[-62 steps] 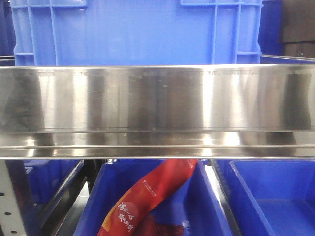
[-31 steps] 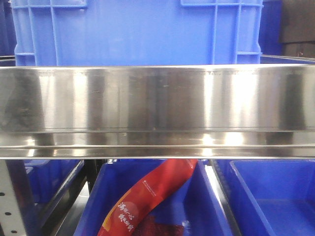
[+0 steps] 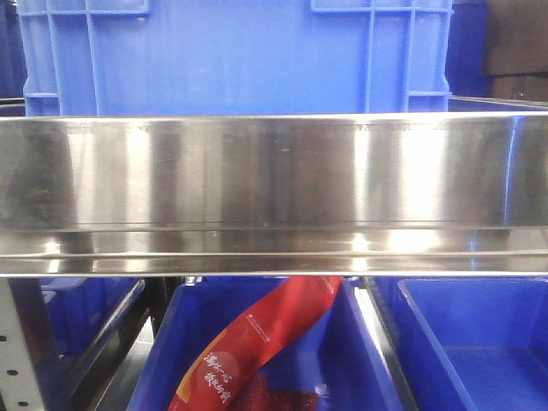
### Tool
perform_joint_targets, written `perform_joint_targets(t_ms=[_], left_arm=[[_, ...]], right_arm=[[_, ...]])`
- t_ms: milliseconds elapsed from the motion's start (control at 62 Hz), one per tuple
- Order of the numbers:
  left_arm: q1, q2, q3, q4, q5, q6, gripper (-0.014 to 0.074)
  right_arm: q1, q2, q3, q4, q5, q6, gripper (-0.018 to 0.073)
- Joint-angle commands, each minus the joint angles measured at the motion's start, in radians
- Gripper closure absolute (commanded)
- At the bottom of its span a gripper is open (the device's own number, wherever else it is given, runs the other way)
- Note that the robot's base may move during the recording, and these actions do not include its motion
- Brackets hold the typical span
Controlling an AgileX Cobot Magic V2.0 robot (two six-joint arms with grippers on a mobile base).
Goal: Grab block from conveyor and place in blue bin
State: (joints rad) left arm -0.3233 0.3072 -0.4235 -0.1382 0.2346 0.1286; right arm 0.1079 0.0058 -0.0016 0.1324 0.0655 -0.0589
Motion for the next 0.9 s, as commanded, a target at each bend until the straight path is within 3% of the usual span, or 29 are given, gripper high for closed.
perform_joint_targets(t_ms=[0,193,887], left_arm=[[0.003,-0.006,0.001,-0.006,-0.02,-0.006,0.0708],[0.003,-0.006,0.001,-0.006,-0.02,-0.006,0.0708],[0.003,-0.006,0.001,-0.006,-0.02,-0.006,0.0708]], right_arm=[[-0.026,-0.006,0.002,-0.042,-0.029,0.0,0.0721],[-0.07,-0.006,0.002,-0.044,-0.05,0.0,0.0721],[-0.07,-0.006,0.002,-0.045,-0.051,0.0,0.0721]])
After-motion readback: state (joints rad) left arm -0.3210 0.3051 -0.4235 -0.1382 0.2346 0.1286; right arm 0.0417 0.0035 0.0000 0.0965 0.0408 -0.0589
